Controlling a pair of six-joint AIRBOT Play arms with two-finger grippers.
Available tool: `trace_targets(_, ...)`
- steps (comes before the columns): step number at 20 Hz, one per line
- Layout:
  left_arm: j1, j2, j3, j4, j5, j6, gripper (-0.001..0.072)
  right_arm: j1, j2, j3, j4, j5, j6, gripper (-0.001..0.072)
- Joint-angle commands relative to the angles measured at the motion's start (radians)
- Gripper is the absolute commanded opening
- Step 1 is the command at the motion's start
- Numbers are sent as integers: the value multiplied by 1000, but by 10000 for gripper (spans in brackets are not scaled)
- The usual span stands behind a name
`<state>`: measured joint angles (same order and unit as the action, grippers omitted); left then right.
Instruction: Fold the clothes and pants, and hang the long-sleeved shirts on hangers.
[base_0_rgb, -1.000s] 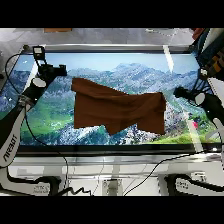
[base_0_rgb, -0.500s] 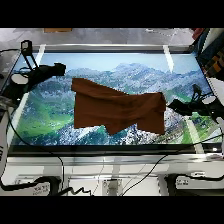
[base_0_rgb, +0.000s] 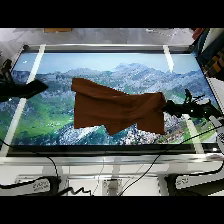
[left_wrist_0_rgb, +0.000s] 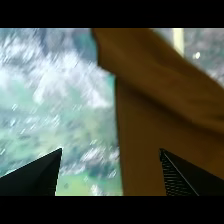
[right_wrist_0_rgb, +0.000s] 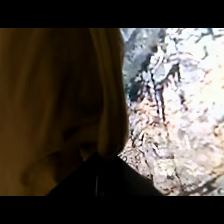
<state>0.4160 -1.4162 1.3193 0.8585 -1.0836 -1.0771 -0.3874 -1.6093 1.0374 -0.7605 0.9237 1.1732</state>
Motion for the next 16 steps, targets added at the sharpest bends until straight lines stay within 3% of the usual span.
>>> trace_targets(1,54,-19,-7,110,-174,-28,692,1,-5,0,11,-28,-6,16)
trace_targets(3,44,-50,-34,107,-218,-47,667,1,-5,0,12,-30,-6,17)
trace_targets(5,23,-74,-86,105,-239,-61,587,1,-5,0,12,-27,-5,17)
trace_targets(7,-8,-89,-169,90,-237,-59,582,1,-5,0,12,-27,-5,17)
trace_targets(13,-106,-114,-388,-138,-112,140,582,1,-5,0,12,-26,-5,18)
trace_targets(16,-176,-159,-399,-134,-101,151,575,1,-5,0,12,-26,-5,18)
